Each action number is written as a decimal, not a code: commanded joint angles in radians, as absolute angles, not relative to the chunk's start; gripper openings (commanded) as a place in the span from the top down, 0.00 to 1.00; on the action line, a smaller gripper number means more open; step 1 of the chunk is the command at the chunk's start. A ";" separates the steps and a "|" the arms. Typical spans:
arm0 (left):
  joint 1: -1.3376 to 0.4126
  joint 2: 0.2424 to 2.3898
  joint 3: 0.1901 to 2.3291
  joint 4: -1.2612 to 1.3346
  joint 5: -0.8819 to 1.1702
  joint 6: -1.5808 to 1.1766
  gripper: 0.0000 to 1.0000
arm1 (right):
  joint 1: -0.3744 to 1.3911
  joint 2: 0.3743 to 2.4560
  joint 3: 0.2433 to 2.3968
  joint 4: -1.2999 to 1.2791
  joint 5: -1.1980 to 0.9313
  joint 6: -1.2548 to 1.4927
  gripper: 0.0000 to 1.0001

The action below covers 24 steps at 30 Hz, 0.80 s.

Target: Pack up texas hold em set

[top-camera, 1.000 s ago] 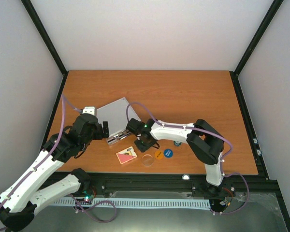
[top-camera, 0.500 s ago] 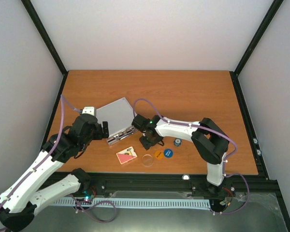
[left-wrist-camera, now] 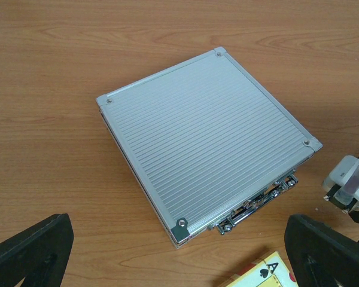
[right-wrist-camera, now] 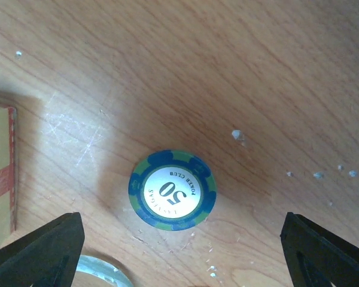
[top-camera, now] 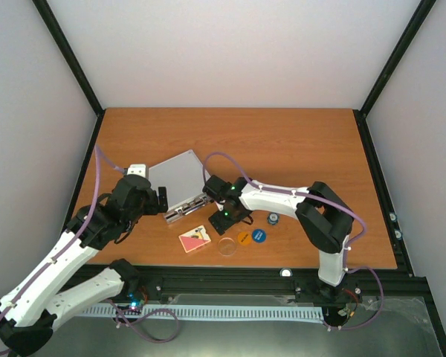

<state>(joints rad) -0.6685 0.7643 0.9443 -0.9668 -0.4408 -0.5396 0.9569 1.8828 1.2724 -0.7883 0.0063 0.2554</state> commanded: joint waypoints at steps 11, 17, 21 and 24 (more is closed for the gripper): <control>-0.668 0.751 0.959 -0.976 -0.444 -0.551 0.00 | 0.956 1.964 1.317 -0.767 0.001 0.206 0.19; -0.669 0.750 0.975 -0.982 -0.437 -0.543 0.00 | 0.956 1.987 1.318 -0.762 -0.003 0.214 0.28; -0.669 0.751 0.977 -0.968 -0.419 -0.537 0.00 | 0.956 1.993 1.327 -0.773 0.005 0.218 0.38; -0.669 0.779 0.989 -0.966 -0.401 -0.535 0.00 | 0.956 1.963 1.318 -0.770 0.026 0.228 0.41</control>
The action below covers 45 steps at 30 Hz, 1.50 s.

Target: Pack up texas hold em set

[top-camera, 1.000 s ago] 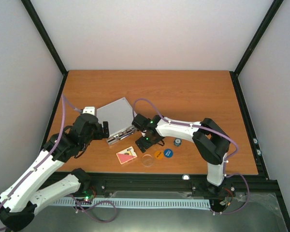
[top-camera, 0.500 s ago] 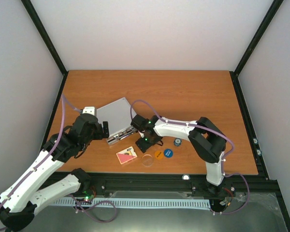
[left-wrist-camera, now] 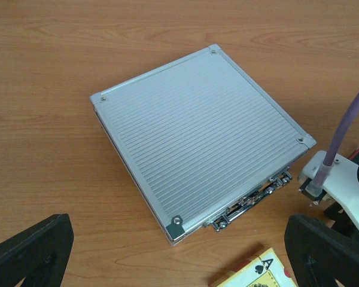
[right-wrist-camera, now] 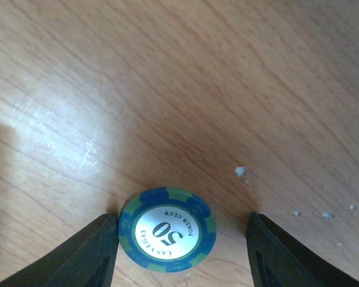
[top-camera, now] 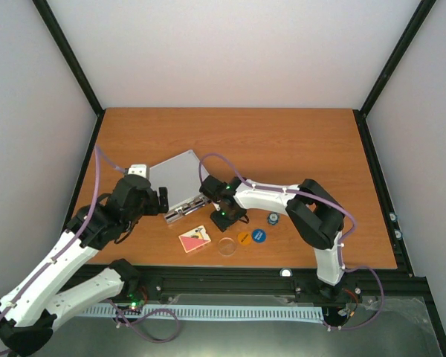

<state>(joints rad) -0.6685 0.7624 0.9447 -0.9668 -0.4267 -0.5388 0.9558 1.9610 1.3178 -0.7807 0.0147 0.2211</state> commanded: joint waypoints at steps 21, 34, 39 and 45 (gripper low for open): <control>-0.668 0.847 1.031 -0.938 -0.400 -0.499 0.00 | 0.954 1.849 1.264 -0.743 0.075 0.261 0.54; -0.669 0.869 1.020 -0.929 -0.400 -0.499 0.00 | 0.953 1.850 1.242 -0.733 0.048 0.247 0.15; -0.669 0.863 1.023 -0.929 -0.404 -0.499 0.00 | 0.950 1.879 1.249 -0.729 0.049 0.229 0.00; -0.669 0.859 1.023 -0.933 -0.407 -0.499 0.00 | 0.938 1.910 1.262 -0.713 0.001 0.209 0.11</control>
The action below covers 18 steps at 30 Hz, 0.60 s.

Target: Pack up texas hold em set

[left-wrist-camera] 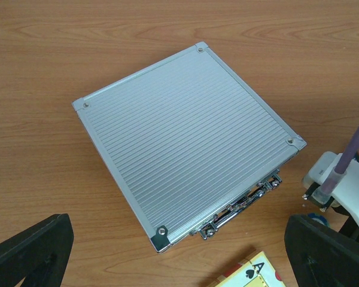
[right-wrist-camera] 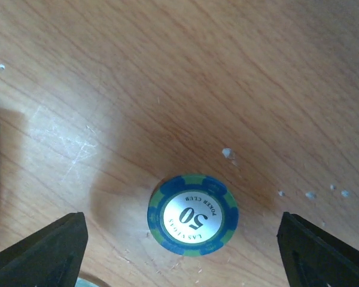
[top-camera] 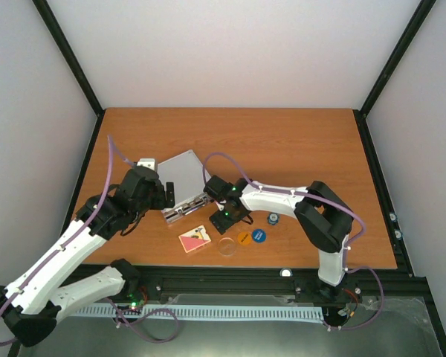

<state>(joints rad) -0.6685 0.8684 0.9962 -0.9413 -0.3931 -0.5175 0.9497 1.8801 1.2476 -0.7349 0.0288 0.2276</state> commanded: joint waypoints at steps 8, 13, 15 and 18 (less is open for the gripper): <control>-0.669 0.845 1.022 -0.942 -0.420 -0.497 0.00 | 0.936 1.959 1.272 -0.715 0.013 0.199 0.26; -0.669 0.838 1.022 -0.954 -0.429 -0.498 0.00 | 0.936 1.963 1.266 -0.719 0.016 0.201 0.34; -0.669 0.834 1.022 -0.956 -0.433 -0.500 0.00 | 0.936 1.963 1.261 -0.724 0.019 0.202 0.42; -0.668 0.830 1.018 -0.957 -0.436 -0.504 0.00 | 0.936 1.958 1.251 -0.731 0.030 0.202 0.50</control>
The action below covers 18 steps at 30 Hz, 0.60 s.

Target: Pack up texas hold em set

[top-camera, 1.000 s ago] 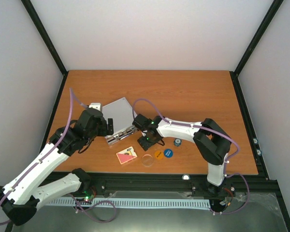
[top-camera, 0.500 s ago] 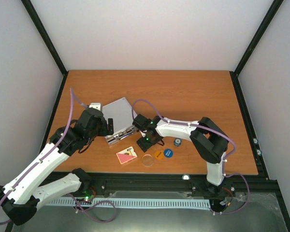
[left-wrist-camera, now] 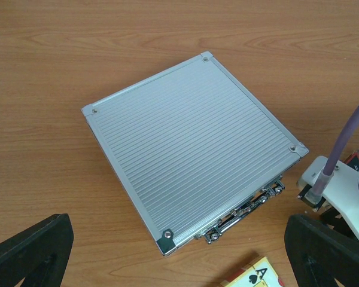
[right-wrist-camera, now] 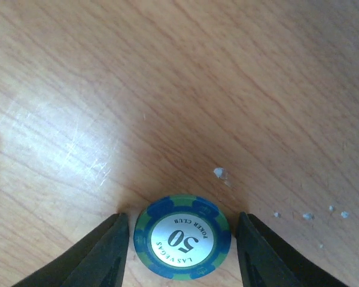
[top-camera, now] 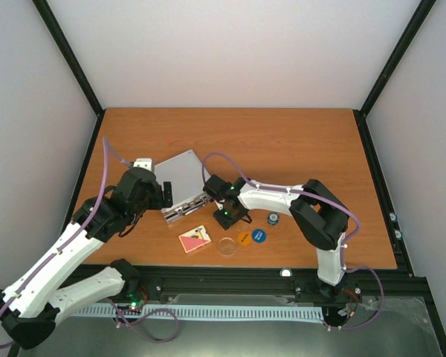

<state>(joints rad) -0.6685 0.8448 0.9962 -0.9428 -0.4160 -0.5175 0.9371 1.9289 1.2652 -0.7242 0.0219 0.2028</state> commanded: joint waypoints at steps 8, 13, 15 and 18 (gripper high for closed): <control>-0.669 0.832 1.015 -0.958 -0.435 -0.508 0.00 | 0.935 1.942 1.221 -0.734 0.055 0.211 0.67; -0.669 0.836 1.019 -0.957 -0.435 -0.505 0.00 | 0.936 1.934 1.239 -0.745 0.068 0.214 0.91; -0.669 0.834 1.021 -0.957 -0.438 -0.503 0.00 | 0.935 1.921 1.251 -0.755 0.077 0.215 0.95; -0.668 0.831 1.020 -0.960 -0.440 -0.503 0.00 | 0.935 1.894 1.268 -0.769 0.089 0.216 0.97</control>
